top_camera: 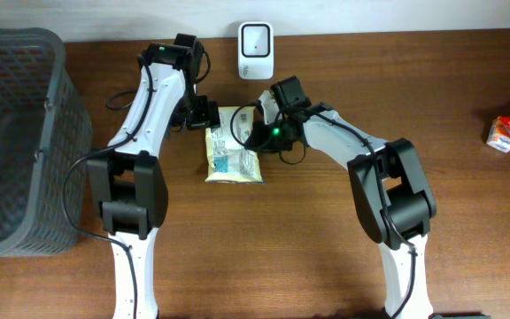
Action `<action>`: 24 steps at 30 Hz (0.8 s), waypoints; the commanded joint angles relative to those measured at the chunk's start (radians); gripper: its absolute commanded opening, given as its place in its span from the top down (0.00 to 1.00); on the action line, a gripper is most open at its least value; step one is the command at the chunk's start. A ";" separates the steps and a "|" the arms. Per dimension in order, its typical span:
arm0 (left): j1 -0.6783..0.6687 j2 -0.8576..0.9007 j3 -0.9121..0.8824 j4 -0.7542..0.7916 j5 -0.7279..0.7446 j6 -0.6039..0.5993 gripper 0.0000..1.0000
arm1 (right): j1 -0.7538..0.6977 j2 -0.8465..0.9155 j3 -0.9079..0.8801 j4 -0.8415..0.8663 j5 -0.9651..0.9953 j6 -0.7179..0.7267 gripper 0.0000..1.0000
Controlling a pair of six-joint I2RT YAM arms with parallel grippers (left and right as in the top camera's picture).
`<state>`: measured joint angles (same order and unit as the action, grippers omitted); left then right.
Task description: Scan the item barcode
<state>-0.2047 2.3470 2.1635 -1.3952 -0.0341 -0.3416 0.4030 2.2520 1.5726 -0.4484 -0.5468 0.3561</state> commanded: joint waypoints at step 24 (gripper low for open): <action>0.000 -0.002 -0.005 -0.001 0.004 -0.013 0.01 | -0.120 -0.267 -0.058 -0.381 1.553 -0.076 0.96</action>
<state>-0.2047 2.3470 2.1635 -1.3952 -0.0341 -0.3416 0.2771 1.9209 1.5234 -0.8307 0.8093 0.3027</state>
